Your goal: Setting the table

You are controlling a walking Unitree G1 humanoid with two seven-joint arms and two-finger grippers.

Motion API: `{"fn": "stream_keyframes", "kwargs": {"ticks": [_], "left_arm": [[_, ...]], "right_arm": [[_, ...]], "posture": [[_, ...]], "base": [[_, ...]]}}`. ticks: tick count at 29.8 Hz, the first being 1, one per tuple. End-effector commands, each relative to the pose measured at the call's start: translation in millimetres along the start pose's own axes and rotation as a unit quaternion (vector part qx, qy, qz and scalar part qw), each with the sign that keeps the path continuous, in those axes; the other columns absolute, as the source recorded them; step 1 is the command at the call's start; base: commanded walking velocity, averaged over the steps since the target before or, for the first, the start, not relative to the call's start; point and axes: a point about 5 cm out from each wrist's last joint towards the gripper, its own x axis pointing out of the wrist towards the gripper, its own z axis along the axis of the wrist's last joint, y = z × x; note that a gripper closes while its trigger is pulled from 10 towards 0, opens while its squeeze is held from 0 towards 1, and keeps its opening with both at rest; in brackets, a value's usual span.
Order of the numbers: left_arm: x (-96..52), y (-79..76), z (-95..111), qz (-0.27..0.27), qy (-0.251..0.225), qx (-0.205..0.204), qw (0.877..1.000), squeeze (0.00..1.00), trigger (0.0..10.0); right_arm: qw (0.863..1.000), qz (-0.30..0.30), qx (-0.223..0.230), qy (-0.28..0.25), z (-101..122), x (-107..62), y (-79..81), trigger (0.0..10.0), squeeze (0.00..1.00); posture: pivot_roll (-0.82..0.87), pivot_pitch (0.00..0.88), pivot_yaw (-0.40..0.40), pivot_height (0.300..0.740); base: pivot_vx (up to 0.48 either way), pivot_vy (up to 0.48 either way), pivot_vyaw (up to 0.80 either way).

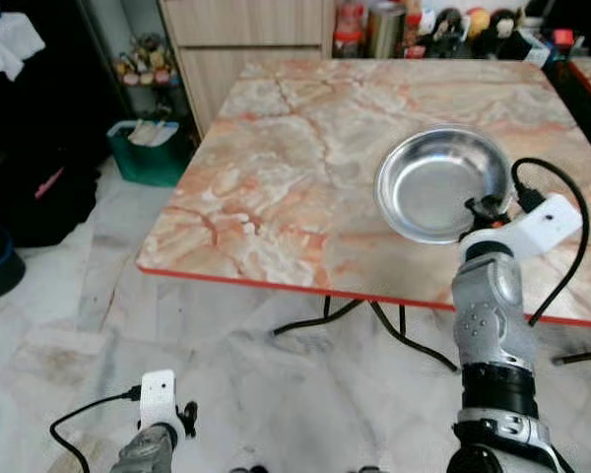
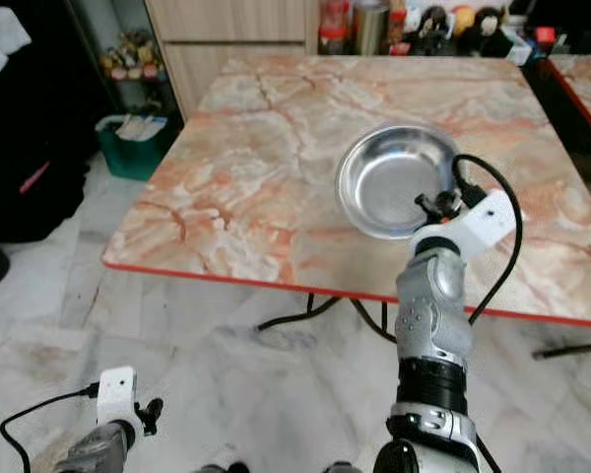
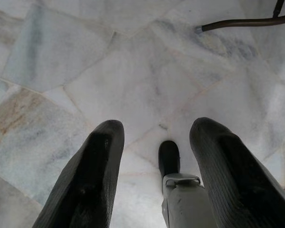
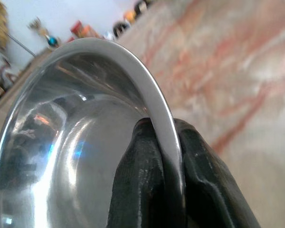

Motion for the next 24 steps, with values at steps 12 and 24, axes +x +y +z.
{"fn": "stream_keyframes", "kwargs": {"ticks": [12, 24], "left_arm": [[-2.0, 5.4, -8, 0.002, 0.014, 0.012, 1.0, 0.0, 10.0], [-2.1, 7.9, -6, 0.002, 0.011, 0.011, 1.0, 0.0, 10.0]], "right_arm": [[0.996, -0.009, 0.005, 0.083, -22, -0.8, 1.6, 10.0, 0.0], [0.994, -0.052, 0.025, 0.089, -14, -8.1, 4.8, 10.0, 0.0]], "posture": [[-0.06, 0.139, 0.055, 0.74], [-0.06, 0.145, 0.057, 0.74]], "base": [[0.0, 0.0, 0.0], [0.0, 0.0, 0.0]]}}
